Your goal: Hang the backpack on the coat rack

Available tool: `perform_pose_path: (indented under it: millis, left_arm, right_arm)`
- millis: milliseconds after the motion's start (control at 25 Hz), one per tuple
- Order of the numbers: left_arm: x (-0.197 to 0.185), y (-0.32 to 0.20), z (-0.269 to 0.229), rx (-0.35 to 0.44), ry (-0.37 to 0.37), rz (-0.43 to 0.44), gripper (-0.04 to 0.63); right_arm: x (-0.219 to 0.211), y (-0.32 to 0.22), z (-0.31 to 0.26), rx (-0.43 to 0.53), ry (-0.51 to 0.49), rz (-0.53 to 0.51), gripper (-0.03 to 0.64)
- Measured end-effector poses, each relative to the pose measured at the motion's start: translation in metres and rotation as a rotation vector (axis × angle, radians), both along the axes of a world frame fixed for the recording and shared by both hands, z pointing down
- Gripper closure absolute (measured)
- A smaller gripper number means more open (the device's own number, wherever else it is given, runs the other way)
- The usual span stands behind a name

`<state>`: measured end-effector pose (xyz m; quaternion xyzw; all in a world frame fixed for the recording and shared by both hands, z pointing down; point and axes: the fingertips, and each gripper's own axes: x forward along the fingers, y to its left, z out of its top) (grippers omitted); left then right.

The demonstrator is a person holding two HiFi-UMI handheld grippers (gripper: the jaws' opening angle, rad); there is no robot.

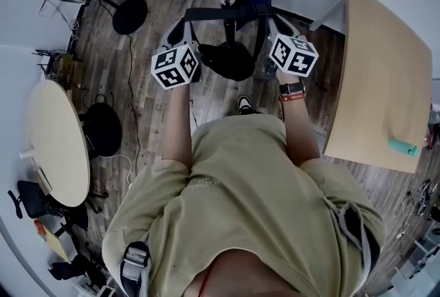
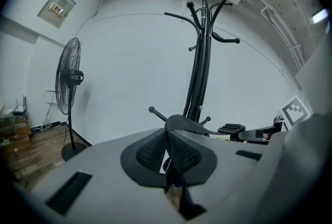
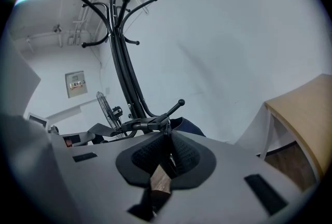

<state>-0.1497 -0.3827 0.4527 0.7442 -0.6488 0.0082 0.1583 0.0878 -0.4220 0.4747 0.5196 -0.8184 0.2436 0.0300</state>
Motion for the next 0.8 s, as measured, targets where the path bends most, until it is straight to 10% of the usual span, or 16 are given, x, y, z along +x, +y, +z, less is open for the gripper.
perform_pose_path:
  millis: [800]
  left_arm:
    - [0.011,-0.007,0.088,-0.160,-0.094,0.099,0.571]
  right_arm:
    - [-0.019,0.002,0.080,-0.149,0.093,-0.056,0.570]
